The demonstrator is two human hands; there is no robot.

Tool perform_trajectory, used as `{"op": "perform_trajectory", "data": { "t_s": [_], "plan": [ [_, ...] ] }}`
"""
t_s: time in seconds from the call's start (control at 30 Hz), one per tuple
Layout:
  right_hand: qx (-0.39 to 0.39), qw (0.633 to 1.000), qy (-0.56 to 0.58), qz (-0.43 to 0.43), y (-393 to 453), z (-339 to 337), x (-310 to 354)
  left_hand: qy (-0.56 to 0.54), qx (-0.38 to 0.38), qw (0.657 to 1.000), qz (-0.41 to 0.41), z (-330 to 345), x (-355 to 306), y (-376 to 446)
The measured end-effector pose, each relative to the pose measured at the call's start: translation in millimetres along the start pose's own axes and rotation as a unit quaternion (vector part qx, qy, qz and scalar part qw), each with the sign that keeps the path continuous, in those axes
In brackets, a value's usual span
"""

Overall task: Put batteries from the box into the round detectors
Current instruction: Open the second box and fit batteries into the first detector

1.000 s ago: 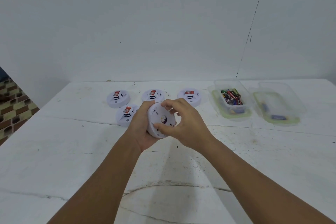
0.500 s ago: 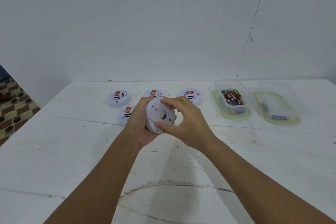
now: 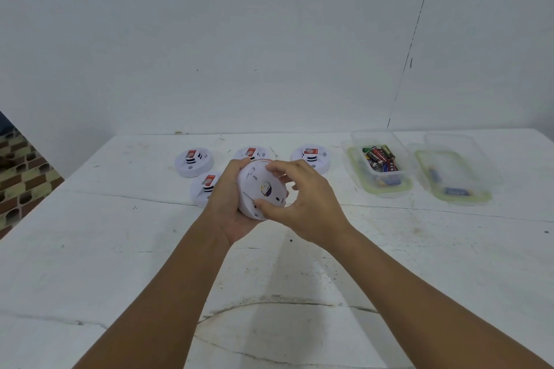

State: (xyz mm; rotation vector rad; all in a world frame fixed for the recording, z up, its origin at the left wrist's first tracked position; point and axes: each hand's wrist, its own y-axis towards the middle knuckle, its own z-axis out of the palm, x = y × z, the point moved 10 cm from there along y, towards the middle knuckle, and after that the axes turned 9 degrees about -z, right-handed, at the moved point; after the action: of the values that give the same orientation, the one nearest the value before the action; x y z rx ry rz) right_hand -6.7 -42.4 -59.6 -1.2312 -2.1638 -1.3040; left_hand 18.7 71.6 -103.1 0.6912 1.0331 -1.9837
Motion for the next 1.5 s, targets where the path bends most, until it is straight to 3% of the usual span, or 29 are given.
{"op": "perform_trajectory", "data": {
  "t_s": [0.53, 0.87, 1.03, 1.2, 1.4, 1.5],
  "plan": [
    [-0.033, 0.997, -0.039, 0.060, -1.5, -4.4, 0.5, 0.027, -0.039, 0.998, -0.033, -11.4, 11.5, 7.0],
    [-0.023, 0.995, 0.008, 0.102, -4.3, -1.2, -10.1, 0.042, -0.069, 0.996, -0.030, -21.4, 12.5, 12.6],
    [-0.008, 0.990, 0.073, 0.122, -6.2, 4.7, -20.8, 0.055, -0.074, 0.996, 0.022, -20.0, -2.0, 12.9],
    [0.005, 0.934, 0.288, 0.211, -15.7, 26.5, -34.6, 0.169, -0.114, 0.976, 0.072, -18.4, -8.1, 17.0],
    [-0.058, 0.901, 0.336, 0.270, -25.8, 21.7, -55.2, 0.201, -0.131, 0.969, 0.056, -16.4, -2.7, 18.9],
    [-0.082, 0.882, 0.352, 0.302, -33.8, 19.0, -71.0, 0.233, -0.152, 0.955, 0.098, -30.3, -12.6, 17.8]
  ]
}}
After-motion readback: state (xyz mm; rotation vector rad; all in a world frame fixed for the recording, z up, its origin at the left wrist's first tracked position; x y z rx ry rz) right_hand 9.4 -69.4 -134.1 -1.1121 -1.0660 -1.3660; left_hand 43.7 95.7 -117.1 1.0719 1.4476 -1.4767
